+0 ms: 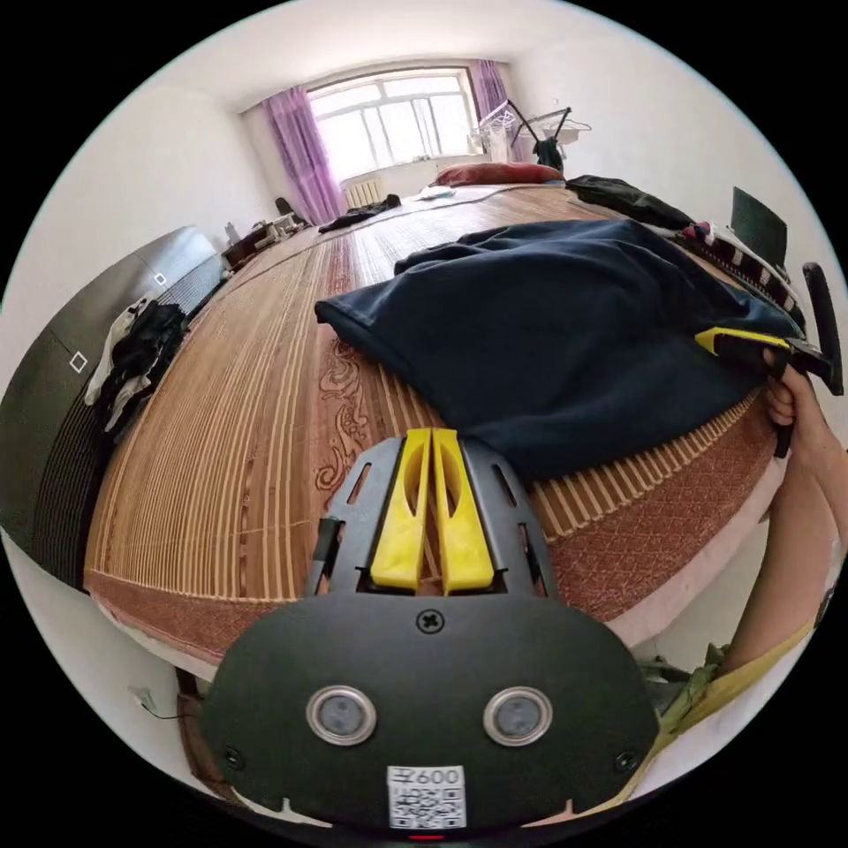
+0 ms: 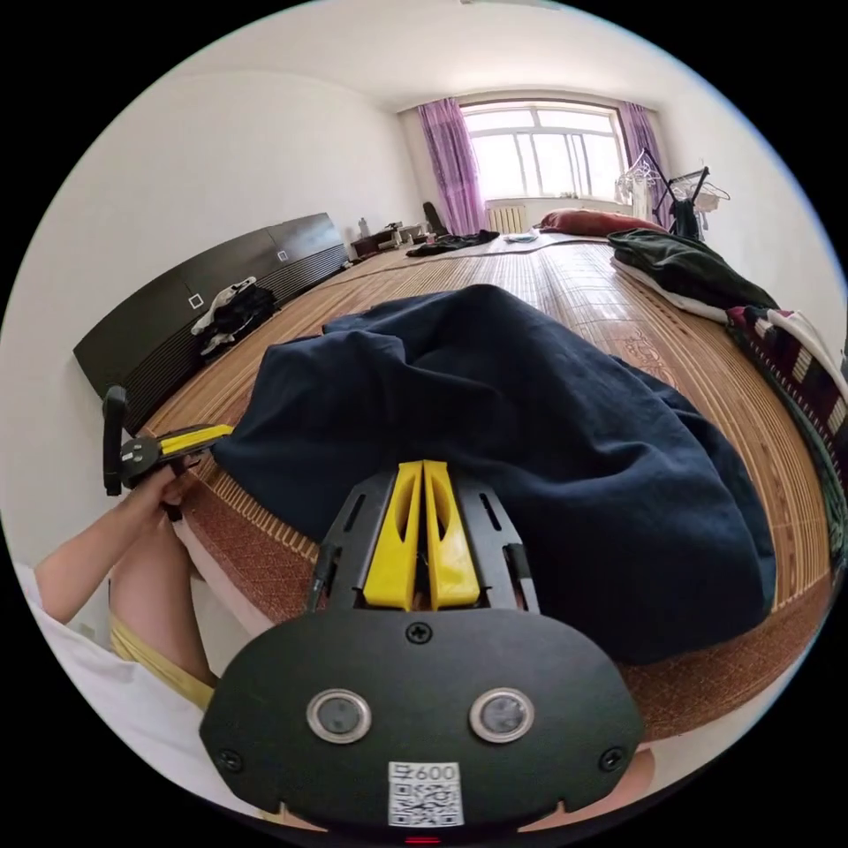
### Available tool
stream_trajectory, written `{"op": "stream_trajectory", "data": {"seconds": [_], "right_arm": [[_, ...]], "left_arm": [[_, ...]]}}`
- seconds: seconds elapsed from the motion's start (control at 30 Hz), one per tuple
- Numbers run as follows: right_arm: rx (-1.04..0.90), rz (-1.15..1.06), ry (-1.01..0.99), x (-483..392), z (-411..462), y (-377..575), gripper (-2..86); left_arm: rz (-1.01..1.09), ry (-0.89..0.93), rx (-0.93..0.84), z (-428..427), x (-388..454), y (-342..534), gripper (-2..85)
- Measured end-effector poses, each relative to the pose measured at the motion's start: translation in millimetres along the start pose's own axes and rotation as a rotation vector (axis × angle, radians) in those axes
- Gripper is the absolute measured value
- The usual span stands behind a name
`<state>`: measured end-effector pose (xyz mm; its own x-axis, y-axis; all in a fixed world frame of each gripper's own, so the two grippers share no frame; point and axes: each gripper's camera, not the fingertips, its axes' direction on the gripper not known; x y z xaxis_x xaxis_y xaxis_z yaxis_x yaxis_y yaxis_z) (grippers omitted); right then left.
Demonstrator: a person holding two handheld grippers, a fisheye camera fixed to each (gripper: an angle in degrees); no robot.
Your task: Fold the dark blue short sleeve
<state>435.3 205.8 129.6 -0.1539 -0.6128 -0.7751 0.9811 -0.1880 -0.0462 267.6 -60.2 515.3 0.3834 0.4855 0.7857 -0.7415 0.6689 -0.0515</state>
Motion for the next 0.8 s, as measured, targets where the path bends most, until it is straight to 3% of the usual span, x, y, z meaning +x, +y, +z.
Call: {"op": "stream_trajectory", "data": {"seconds": [0.07, 0.23, 0.37, 0.63, 0.8], "right_arm": [[0.004, -0.025, 0.031, -5.7, 2.5, 1.4, -0.8], [0.011, -0.015, 0.013, 1.7, 6.2, 2.8, -0.8], [0.015, 0.017, -0.03, 13.8, 8.0, 2.8, -0.8], [0.018, -0.034, 0.071, -4.9, 11.3, 3.8, -0.9], [0.025, -0.045, 0.089, -8.9, 8.6, 7.2, -0.9]], "left_arm": [[-0.028, 0.065, -0.01, 2.0, -12.6, -1.9, 0.2], [-0.231, 0.435, 0.051, 15.5, -73.3, 20.7, 0.1], [-0.341, 0.549, 0.091, 23.1, -92.6, 34.8, 0.2], [-0.218, 0.304, 0.113, 1.9, -50.4, 27.3, 0.1], [-0.207, 0.279, 0.13, -7.3, -39.6, 31.3, 0.1]]}}
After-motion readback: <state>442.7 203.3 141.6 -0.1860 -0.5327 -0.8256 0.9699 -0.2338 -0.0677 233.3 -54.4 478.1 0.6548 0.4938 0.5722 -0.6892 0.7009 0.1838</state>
